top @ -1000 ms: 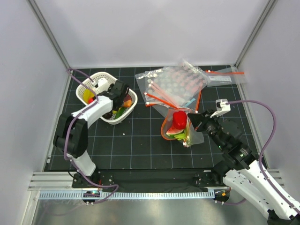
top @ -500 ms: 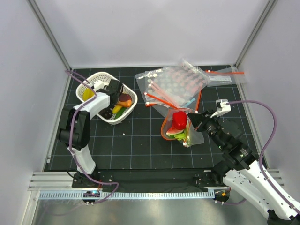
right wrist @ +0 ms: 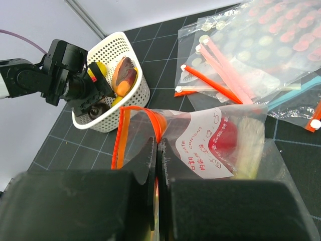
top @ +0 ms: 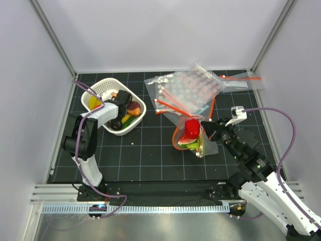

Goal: Place the food in the zip-top bag and seal the zipper
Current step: Pick up the fake fruit from the bin.

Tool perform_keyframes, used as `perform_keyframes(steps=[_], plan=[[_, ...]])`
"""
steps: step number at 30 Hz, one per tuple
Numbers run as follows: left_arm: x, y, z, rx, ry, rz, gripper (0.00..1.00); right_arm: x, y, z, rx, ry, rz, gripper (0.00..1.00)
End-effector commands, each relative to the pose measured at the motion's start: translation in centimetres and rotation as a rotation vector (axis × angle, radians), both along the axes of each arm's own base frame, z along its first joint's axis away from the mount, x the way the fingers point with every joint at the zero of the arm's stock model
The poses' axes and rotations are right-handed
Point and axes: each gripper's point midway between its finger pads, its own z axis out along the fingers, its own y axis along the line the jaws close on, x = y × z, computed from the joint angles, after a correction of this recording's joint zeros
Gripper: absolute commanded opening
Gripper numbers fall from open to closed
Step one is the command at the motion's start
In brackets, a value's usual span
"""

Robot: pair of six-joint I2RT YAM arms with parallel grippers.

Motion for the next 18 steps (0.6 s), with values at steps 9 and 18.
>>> perform_keyframes(steps=[9,18], plan=[[-0.2,0.2,-0.4,-0.039,-0.024,0.034,0.55,0.5,0.2,2.4,0.051,-0.068,-0.013,0.01],[-2.7,-1.4,9.0,-0.056,-0.328,0.027,0.49,0.6,0.4,2.3,0.049,-0.064,-0.004,0.01]])
